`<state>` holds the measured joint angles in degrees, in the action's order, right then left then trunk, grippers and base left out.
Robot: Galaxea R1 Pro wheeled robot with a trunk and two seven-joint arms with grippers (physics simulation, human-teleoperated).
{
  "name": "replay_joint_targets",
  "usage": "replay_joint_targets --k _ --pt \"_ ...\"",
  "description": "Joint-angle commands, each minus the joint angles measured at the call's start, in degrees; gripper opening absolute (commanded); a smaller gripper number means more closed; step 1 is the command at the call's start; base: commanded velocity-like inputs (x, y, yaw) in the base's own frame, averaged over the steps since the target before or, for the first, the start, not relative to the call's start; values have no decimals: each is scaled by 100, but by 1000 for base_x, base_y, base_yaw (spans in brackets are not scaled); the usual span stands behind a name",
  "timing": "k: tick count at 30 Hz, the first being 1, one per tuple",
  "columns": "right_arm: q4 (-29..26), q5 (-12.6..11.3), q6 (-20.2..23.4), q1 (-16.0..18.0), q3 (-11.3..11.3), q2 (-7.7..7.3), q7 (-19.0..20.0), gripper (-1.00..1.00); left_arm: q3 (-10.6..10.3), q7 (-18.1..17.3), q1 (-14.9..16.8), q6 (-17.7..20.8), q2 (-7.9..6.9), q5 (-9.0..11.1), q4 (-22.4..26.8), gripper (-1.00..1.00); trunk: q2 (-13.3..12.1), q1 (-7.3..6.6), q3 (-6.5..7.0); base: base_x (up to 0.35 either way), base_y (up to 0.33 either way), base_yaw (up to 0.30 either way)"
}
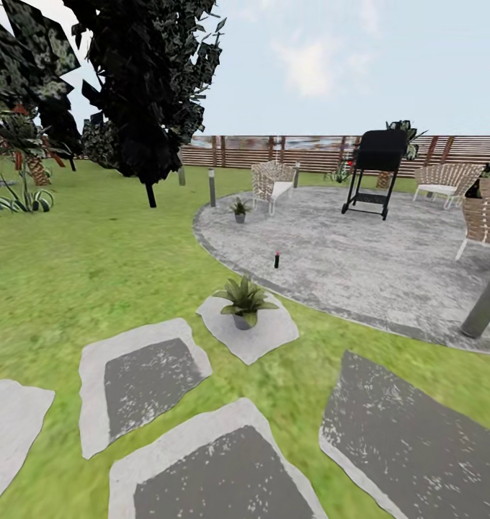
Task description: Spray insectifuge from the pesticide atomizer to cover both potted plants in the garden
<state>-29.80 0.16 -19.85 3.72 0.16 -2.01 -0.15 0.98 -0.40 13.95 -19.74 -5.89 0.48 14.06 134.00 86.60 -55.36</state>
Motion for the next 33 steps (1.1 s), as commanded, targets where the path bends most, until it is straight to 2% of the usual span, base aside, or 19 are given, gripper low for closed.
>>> replay_joint_targets --k 1,18,33 --pt "3 0 -18 4 2 -1 -2 100 10 -6 3 -18 1 5 -3 100 2 2 -5 339 0 0" --pt "1 -5 -19 4 -7 -1 -2 100 9 -6 3 -21 0 5 0 100 2 2 -5 339 0 -2" --pt "3 -3 -19 4 -7 -1 -2 100 8 -7 3 -22 1 5 1 100 2 2 -5 339 0 -246"
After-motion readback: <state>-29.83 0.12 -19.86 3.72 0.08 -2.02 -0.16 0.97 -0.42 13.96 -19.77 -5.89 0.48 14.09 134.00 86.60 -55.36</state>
